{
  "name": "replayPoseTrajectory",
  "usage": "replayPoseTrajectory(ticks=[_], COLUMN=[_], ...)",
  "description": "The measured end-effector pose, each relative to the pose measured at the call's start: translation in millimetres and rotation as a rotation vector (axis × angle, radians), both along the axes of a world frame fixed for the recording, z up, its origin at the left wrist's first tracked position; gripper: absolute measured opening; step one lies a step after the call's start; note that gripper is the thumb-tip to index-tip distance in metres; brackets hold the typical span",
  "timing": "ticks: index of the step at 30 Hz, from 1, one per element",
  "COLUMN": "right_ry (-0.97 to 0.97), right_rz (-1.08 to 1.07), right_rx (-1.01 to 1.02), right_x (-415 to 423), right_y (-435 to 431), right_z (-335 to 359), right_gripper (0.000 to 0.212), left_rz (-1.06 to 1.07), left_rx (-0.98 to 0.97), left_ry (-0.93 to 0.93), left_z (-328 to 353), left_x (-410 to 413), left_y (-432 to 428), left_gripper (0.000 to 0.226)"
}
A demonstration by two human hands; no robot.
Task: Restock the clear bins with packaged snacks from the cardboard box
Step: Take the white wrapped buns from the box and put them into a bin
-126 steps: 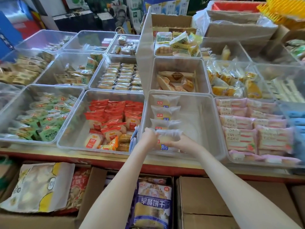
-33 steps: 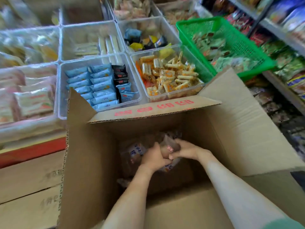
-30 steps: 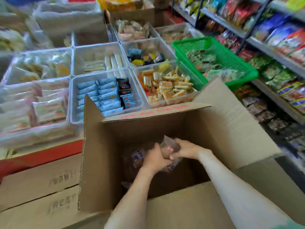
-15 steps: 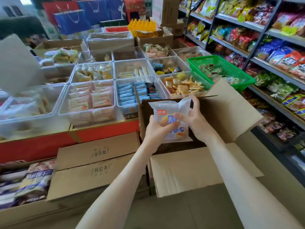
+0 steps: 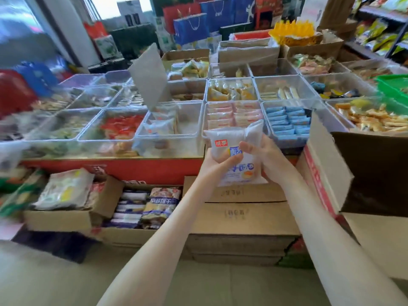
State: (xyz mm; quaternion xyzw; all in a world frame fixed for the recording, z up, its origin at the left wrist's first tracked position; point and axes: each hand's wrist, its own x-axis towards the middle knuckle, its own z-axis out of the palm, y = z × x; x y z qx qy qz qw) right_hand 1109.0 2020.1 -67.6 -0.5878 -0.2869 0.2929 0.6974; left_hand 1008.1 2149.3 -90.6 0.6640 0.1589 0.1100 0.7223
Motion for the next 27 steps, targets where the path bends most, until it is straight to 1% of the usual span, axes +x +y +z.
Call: replayPoseTrajectory(ticks=[4,7,9,11,13,16,19,22,23,27], right_ry=[-0.028,-0.066,-0.091,-0.119,-0.123,-0.095,-0.038,-0.031,-0.031,-0.013], right_rz=[0.037,0.076,0.095,0.126,0.157,0.176,0.102,-0.056,-0.103,-0.236], right_rx=[-0.050,-0.118,-0.163,-0.196,-0.203,-0.201,-0.192,-0.217,-0.244,-0.316], right_x=[-16,-7,5,22,42,80,118,154,167,208], right_y=[63,107,135,163,191,236,275,311,323,371], right_z=[-5,-6,-6,-6,-8,-12,-13,-19,-24,-52], right_gripper=[0.038,0.040,0.035,0.026,0.022,0.025,0.027,0.011,0.009,0.015], left_rz=[0.034,0.097,0.158,0.182,0.173,0.134,0.111,0.183,0.209,0.207], left_rx=[0.035,0.097,0.153,0.170,0.195,0.280,0.325,0.433,0.464,0.582], left_ry=[0.045,0.091,0.121,0.142,0.167,0.204,0.201,0.227,0.233,0.281], left_z=[-4,-8,-12,-15,-16,-15,-11,-14,-17,-36], left_x=[-21,-20,-15,-7,6,32,57,82,90,128], left_y=[66,111,139,164,189,233,277,322,337,393], left_gripper=[0.060,0.050,0.058,0.065,0.064,0.058,0.062,0.066,0.065,0.059])
